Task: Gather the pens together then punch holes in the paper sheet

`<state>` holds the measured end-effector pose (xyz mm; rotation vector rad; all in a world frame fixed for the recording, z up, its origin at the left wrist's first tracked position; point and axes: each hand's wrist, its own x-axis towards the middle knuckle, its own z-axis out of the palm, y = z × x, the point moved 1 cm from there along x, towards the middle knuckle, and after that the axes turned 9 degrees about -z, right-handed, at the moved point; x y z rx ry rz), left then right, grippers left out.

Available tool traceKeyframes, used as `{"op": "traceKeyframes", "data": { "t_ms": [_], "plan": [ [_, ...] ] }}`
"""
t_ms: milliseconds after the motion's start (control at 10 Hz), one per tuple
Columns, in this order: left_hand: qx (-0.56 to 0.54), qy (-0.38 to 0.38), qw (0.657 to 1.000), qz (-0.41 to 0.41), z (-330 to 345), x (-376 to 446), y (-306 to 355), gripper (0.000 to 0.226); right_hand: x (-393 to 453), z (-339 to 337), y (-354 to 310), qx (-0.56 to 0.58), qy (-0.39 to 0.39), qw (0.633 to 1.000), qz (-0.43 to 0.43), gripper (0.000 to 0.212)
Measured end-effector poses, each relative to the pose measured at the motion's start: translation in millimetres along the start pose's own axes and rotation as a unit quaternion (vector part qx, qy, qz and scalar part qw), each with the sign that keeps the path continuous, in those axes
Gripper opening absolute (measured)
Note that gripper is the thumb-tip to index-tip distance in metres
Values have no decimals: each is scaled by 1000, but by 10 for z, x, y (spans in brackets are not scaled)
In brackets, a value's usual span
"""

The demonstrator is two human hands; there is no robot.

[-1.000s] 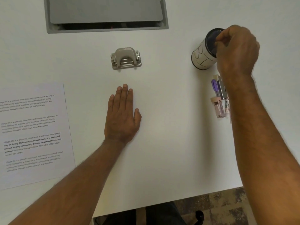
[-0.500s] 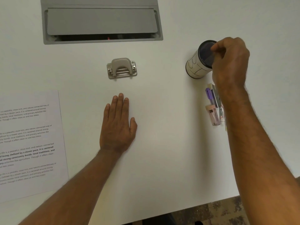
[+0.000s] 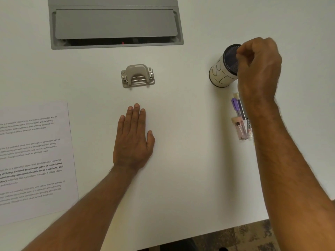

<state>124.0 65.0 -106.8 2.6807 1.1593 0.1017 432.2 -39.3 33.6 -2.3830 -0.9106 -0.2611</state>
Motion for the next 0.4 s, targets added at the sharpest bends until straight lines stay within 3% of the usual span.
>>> {"op": "traceKeyframes", "data": {
  "t_ms": [400],
  "plan": [
    [-11, 5, 1000, -1, -19, 11, 19, 67, -384, 115, -31, -20, 54, 997, -57, 23]
  ]
}}
